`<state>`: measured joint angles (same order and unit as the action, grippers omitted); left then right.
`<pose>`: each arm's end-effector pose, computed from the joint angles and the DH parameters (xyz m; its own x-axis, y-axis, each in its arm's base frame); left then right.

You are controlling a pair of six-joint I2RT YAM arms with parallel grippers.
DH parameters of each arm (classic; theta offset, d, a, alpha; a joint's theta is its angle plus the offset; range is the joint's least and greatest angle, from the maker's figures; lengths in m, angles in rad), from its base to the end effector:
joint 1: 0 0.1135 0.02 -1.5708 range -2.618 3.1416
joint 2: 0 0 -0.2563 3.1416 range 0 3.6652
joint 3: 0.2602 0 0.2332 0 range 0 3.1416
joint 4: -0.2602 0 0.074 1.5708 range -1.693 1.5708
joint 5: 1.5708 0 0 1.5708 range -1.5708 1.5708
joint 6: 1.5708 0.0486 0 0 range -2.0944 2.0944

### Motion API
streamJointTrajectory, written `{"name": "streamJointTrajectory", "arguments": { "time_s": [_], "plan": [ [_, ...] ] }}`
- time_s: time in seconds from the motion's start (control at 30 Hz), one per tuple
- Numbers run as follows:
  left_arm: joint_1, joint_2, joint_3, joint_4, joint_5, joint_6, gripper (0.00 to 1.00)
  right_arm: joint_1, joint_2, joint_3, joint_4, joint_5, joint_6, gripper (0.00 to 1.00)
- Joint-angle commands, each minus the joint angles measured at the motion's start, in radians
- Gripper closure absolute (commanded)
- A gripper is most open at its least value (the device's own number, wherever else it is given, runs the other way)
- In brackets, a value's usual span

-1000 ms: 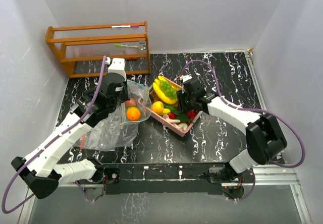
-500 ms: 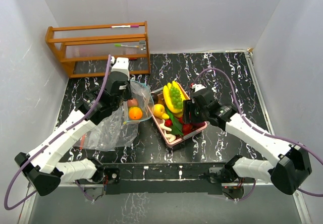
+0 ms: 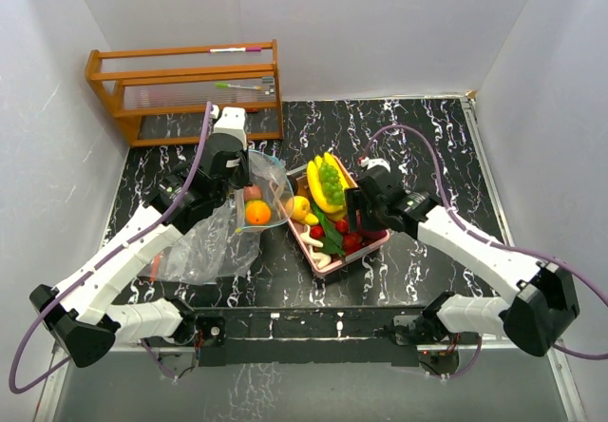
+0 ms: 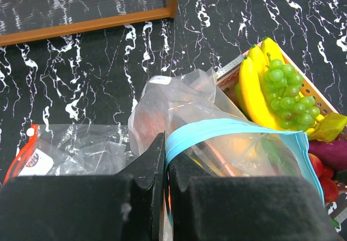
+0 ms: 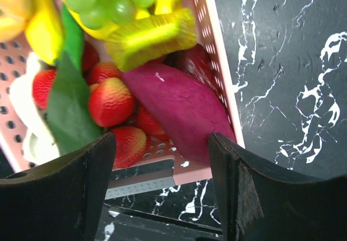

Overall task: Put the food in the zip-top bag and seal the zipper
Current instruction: Adjust the bin at the center of the board, then pick up the fake fruit from the bin.

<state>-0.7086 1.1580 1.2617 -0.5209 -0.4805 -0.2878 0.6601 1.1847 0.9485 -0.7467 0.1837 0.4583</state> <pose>0.1985 -0.1405 0.3838 -0.3677 -0.0163 -0.9298 0.1584 0.9841 -0.0799 0.1825 0.1304 0.2552 -0.8208 -0.0865 -0.5646 -0.1781 0.9780 0.1091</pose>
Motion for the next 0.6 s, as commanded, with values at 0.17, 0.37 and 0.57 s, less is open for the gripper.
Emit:
{"name": "streamJointTrajectory", "arguments": {
  "time_s": [0.17,0.37,0.57],
  "plan": [
    [0.006,-0.022,-0.011,0.030,0.013,0.006,1.00,0.001,0.085,0.007,-0.041,0.008,-0.004,0.30],
    [0.006,-0.032,-0.024,0.037,0.007,0.005,1.00,0.004,0.143,-0.009,-0.056,0.018,0.012,0.30],
    [0.006,-0.033,-0.020,0.032,0.008,0.006,1.00,0.004,0.119,-0.001,-0.026,0.058,0.025,0.57]
  ]
}}
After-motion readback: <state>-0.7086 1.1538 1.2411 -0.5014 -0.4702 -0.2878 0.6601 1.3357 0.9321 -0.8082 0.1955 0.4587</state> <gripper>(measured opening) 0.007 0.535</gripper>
